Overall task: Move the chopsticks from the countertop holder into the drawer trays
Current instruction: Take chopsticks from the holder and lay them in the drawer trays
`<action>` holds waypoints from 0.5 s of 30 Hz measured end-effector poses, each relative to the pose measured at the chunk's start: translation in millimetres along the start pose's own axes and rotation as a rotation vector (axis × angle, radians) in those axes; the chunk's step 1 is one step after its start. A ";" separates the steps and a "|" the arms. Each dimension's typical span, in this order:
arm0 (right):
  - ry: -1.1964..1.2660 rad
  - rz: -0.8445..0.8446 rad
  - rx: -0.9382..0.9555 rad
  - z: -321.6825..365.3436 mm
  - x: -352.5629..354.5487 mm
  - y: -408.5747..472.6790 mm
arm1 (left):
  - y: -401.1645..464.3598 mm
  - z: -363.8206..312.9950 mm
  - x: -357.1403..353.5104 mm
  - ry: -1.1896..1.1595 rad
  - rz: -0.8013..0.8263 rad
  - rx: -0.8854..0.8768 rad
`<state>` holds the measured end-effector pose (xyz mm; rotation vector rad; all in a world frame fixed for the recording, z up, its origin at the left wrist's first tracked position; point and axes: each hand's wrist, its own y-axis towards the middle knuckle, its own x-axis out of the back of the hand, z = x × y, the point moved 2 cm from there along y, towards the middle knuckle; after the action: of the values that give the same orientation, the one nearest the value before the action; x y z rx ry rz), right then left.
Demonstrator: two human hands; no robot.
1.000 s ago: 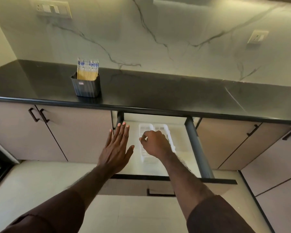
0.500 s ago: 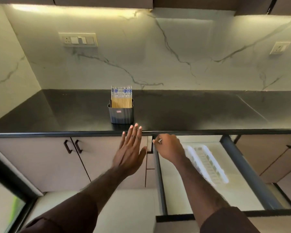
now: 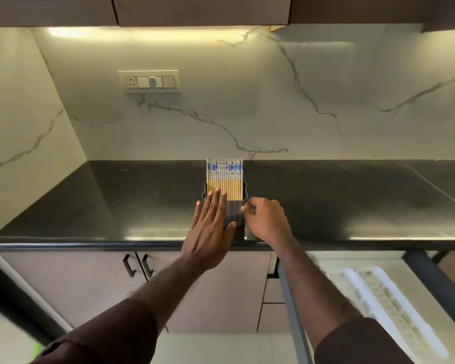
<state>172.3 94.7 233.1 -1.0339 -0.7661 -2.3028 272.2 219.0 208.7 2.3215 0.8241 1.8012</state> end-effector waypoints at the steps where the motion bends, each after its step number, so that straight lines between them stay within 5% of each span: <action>1: 0.013 0.001 0.010 2.7 -8.7 15.5 | 12.3 12.1 -2.8 -0.003 0.000 0.005; 15: 0.135 0.152 0.076 0.5 -109.5 197.3 | 200.2 132.9 -50.3 -0.099 -0.014 0.320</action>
<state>362.2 -23.8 204.3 -0.8627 -0.6911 -2.1716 458.0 58.6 202.2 2.5596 1.1860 1.6354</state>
